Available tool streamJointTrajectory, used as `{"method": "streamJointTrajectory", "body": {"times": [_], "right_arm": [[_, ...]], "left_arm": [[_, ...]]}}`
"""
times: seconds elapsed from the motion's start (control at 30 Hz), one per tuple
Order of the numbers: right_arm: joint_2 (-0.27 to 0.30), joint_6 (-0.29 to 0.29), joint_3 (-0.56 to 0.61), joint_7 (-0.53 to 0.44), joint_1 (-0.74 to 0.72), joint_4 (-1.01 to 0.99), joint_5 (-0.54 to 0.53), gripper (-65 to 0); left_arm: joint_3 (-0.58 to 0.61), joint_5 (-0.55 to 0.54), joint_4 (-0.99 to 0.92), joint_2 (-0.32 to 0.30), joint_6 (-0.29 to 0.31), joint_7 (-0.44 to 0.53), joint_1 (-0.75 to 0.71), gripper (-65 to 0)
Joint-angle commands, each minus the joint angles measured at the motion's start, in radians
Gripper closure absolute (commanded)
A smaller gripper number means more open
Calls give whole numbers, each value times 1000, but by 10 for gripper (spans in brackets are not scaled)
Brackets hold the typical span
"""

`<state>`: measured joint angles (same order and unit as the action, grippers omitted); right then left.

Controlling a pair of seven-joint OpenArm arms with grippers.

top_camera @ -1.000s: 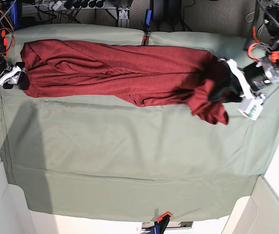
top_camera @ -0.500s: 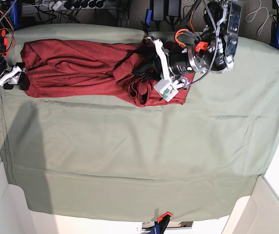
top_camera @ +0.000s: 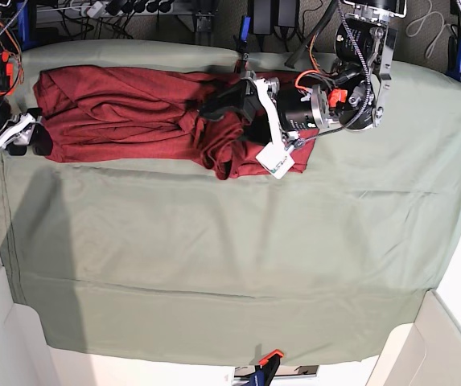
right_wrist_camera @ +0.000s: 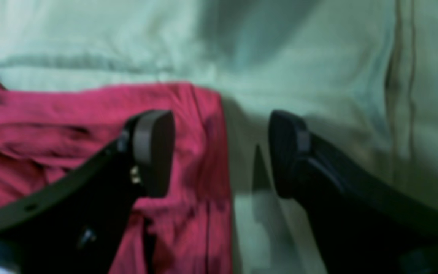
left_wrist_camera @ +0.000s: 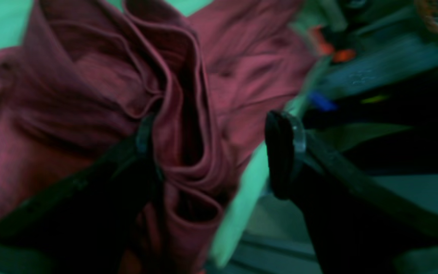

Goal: Fold the T-shirt properly
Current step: 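Carry the held shirt end with the left gripper toward the right gripper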

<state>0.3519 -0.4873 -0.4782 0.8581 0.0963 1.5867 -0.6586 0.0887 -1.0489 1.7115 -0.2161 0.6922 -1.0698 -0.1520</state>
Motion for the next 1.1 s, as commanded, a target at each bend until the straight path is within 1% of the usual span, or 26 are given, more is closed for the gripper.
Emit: {"method": "streamJointTrajectory", "body": {"times": [0.0,0.07,0.13,0.23,0.57,0.77,0.87,1.07], "right_arm": [[19,-7,-13,-11,-32,18,-16,-390],[19,-10,-13,24,-64,18,-34,-390],[19,-31,-13,66,-87,18,-62,-390],[19,-44,-12,95,-82,18,-90,-390],[16,-45,-10,104,64,18,-97,-390],[16,-46,-2,105,68,9,-97,-390],[16,-61,32,110,68,8,-114,-390],[11,-63,145,111,67,8,-107,-390]], "left_arm": [[-2,-52,16,-3,6,-2,11,-396],[-2,-102,16,-3,6,-28,11,-396],[-2,-146,16,-3,6,-57,11,-396],[-2,-192,16,-3,6,-87,11,-396],[-4,-189,16,-3,6,-86,40,-395],[-5,-187,18,-3,6,-87,68,-395],[-5,-180,27,-3,6,-88,70,-395],[-28,-162,70,-7,6,-95,68,-395]]}}
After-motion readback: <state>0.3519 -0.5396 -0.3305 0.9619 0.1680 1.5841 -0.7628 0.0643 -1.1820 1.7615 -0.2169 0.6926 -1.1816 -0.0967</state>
